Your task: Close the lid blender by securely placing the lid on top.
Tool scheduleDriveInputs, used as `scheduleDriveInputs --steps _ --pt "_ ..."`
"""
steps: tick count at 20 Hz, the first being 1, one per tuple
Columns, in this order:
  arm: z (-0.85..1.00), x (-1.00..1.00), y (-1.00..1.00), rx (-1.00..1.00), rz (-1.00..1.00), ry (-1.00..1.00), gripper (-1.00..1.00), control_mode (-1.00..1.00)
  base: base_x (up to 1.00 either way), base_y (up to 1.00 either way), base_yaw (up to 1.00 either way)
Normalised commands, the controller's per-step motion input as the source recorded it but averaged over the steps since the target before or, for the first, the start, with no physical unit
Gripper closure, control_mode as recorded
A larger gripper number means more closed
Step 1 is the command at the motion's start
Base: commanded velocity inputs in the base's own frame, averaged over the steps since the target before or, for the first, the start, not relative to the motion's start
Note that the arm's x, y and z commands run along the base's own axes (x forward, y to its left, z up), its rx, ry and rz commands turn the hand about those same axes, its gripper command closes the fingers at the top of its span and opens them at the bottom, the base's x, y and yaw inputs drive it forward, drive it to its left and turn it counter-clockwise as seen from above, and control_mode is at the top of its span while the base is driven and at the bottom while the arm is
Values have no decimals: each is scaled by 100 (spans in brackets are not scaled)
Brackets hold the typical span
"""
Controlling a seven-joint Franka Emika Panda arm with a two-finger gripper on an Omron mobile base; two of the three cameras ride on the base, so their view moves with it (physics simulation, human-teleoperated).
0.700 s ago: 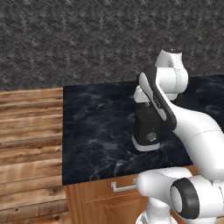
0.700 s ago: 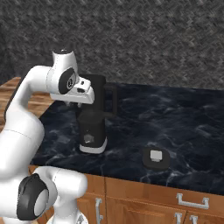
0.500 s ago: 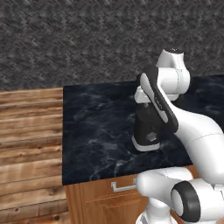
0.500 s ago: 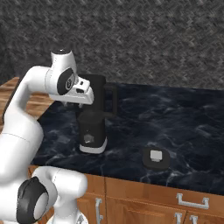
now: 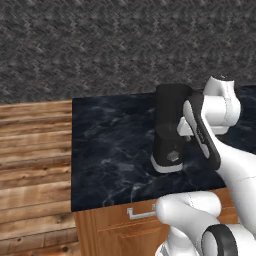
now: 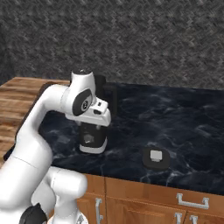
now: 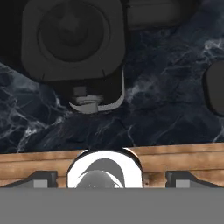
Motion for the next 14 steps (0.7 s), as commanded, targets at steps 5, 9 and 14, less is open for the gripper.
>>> scheduleDriveInputs --steps 5,9,14 --pt "-38 -46 -100 9 -5 0 -100 -100 0 0 0" --pt "-17 -2 -100 21 -12 0 -100 -100 0 0 0" --pt "-35 23 -79 7 -6 2 -100 -100 0 0 0"
